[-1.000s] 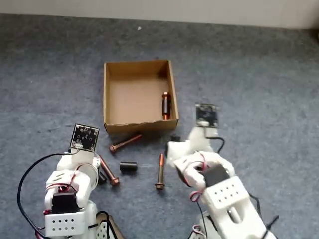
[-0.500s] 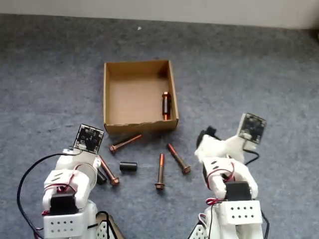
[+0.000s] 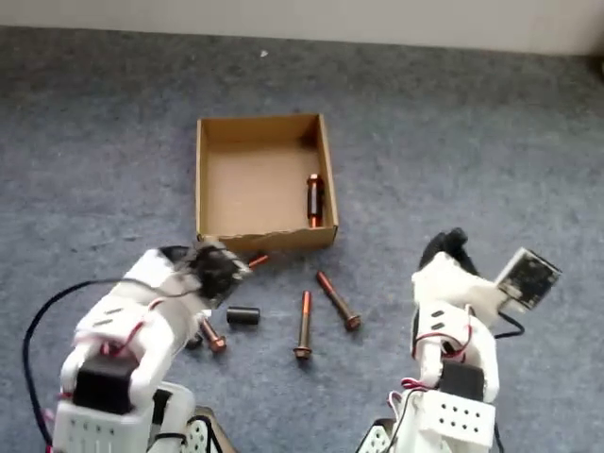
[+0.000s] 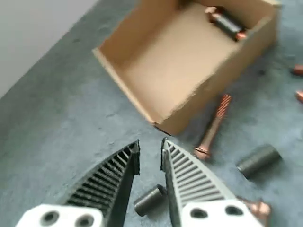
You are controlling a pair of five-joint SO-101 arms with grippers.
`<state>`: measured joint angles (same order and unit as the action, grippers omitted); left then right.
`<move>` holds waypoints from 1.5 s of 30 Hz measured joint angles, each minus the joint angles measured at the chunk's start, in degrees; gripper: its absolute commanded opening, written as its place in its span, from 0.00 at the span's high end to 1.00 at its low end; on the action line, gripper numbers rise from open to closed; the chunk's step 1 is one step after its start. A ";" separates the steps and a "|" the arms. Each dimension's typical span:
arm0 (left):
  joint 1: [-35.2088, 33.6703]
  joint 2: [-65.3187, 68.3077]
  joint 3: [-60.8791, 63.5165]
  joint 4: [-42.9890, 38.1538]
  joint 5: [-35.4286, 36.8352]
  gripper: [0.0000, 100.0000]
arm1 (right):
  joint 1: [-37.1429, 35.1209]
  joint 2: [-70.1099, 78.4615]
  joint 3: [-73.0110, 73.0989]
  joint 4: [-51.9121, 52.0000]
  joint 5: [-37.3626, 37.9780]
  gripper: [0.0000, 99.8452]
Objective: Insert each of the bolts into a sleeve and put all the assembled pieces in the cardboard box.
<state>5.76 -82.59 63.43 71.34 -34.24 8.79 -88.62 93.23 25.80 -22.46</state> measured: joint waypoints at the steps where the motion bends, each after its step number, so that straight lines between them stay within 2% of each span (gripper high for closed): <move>1: 2.20 3.52 -1.58 0.09 -2.37 0.89 | 1.32 -1.14 0.00 0.00 -0.44 1.00; 3: 6.33 11.08 -4.40 0.09 -7.30 0.89 | 3.87 -2.99 0.00 0.00 -3.08 1.00; 6: 13.01 21.27 -8.26 -0.53 -12.57 0.83 | 8.00 -4.92 0.00 0.00 -5.54 1.00; 9: 18.02 31.38 -11.78 -2.73 -13.63 0.78 | 10.02 -5.63 0.00 0.00 -6.24 1.00; 13: 23.12 43.52 -16.26 -6.77 -14.15 0.78 | 10.64 -5.98 0.00 0.00 -6.33 1.00; 20: 30.51 60.22 -24.53 -8.79 -21.01 0.78 | 10.64 -6.15 0.00 0.00 -6.59 1.00; 34: 34.55 90.81 -45.27 -8.79 -25.41 0.78 | 10.64 -6.15 0.00 0.00 -6.68 1.00; 45: 36.75 95.65 -46.95 -8.97 -25.58 0.83 | 10.64 -6.15 0.00 0.00 -6.68 1.00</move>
<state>42.51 13.05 16.48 62.37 -59.82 19.43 -94.77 93.23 25.80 -29.14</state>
